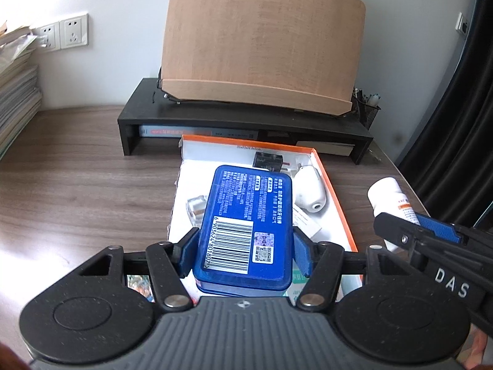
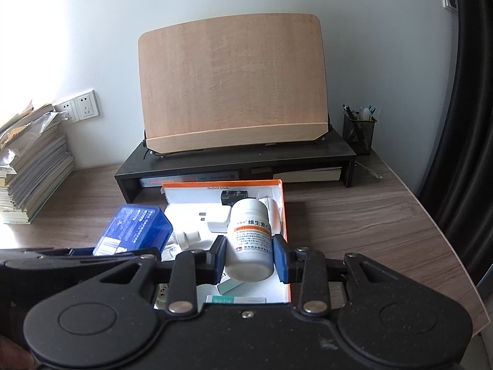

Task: Organize rigid objects
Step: 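Carry the blue box and pill bottle over the box and lower them with both tools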

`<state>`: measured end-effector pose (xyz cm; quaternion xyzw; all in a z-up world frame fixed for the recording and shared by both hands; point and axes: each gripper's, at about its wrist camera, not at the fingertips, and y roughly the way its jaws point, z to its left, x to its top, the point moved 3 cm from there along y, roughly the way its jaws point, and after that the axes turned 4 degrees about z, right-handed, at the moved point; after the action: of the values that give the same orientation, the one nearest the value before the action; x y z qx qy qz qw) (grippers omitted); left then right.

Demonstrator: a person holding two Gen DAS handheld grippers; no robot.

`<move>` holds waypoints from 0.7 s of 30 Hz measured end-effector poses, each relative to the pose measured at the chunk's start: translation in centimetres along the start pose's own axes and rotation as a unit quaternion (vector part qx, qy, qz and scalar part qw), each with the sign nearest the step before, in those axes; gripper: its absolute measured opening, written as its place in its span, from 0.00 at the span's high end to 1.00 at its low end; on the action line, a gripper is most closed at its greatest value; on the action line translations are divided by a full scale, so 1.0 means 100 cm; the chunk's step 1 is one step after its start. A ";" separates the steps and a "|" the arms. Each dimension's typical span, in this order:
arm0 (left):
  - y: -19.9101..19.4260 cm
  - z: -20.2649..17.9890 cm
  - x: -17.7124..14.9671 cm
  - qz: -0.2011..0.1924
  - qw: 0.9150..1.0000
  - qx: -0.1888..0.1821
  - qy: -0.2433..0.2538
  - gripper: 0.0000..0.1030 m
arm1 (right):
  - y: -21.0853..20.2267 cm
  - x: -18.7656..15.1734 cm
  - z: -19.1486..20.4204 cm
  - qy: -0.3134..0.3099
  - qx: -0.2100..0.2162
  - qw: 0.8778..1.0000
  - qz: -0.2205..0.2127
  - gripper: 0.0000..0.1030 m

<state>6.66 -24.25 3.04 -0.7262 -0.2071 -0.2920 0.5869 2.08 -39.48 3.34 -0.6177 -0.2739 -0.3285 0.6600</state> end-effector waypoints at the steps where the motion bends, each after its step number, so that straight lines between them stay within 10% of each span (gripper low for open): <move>1: 0.000 0.000 0.001 0.000 1.000 -0.001 0.002 0.40 | 0.000 0.000 0.001 0.003 0.000 1.000 0.000 0.61; 21: 0.004 0.013 0.002 0.015 1.000 -0.004 0.017 0.40 | 0.016 0.000 0.017 0.011 -0.011 1.000 0.009 0.61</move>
<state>7.26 -23.11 2.68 -0.7265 -0.1854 -0.2963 0.5916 3.43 -37.72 2.49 -0.6239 -0.2571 -0.3321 0.6590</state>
